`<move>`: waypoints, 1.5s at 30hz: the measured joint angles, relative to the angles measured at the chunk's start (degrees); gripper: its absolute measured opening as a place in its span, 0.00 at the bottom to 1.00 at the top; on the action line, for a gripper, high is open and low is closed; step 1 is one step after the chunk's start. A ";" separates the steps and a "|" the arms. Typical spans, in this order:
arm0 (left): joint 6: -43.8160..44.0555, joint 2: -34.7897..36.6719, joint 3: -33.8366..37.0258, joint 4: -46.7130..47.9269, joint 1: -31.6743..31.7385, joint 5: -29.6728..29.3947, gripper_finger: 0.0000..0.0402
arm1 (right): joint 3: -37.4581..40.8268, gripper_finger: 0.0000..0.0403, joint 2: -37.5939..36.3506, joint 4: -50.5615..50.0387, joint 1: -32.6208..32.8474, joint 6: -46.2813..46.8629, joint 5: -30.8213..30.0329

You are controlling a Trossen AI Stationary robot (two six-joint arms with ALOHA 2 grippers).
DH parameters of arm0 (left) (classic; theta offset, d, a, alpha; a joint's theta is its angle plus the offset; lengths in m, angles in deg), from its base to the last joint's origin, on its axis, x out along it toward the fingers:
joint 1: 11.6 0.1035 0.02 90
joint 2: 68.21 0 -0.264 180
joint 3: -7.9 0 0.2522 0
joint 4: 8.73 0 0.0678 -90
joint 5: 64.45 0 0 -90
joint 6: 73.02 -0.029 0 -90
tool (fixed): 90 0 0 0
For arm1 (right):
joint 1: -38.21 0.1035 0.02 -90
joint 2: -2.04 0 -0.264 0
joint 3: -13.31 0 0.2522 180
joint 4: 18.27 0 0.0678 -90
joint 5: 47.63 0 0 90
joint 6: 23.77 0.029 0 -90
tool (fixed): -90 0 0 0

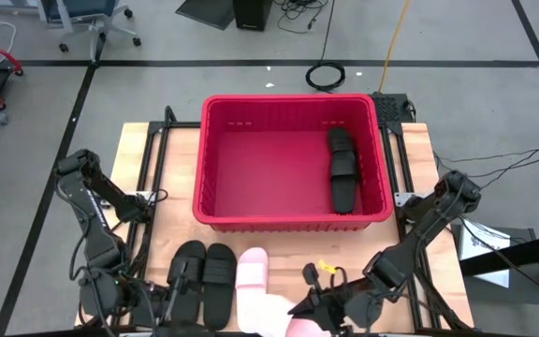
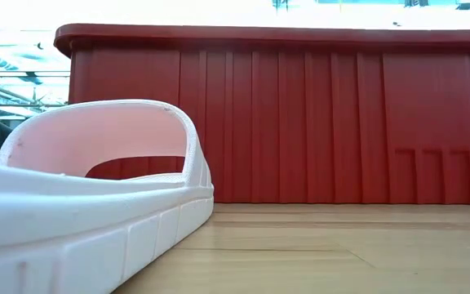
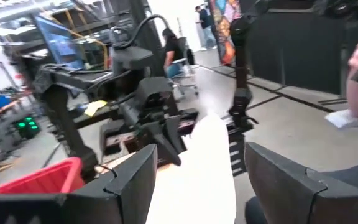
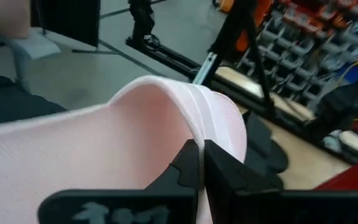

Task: Pick and place slides into bin
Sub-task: Put the pink slide into the red organizer bin

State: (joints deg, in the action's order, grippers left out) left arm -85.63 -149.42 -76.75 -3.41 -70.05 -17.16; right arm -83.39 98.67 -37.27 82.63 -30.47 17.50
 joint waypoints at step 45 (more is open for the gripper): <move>-0.75 32.98 14.47 13.75 36.74 16.56 0.62 | 0.00 0.00 -14.43 -15.29 -28.66 -19.70 1.00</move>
State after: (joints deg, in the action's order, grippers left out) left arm -86.38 -116.44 -62.28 10.34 -33.31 -0.61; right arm -83.39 84.24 -52.56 53.97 -50.17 18.50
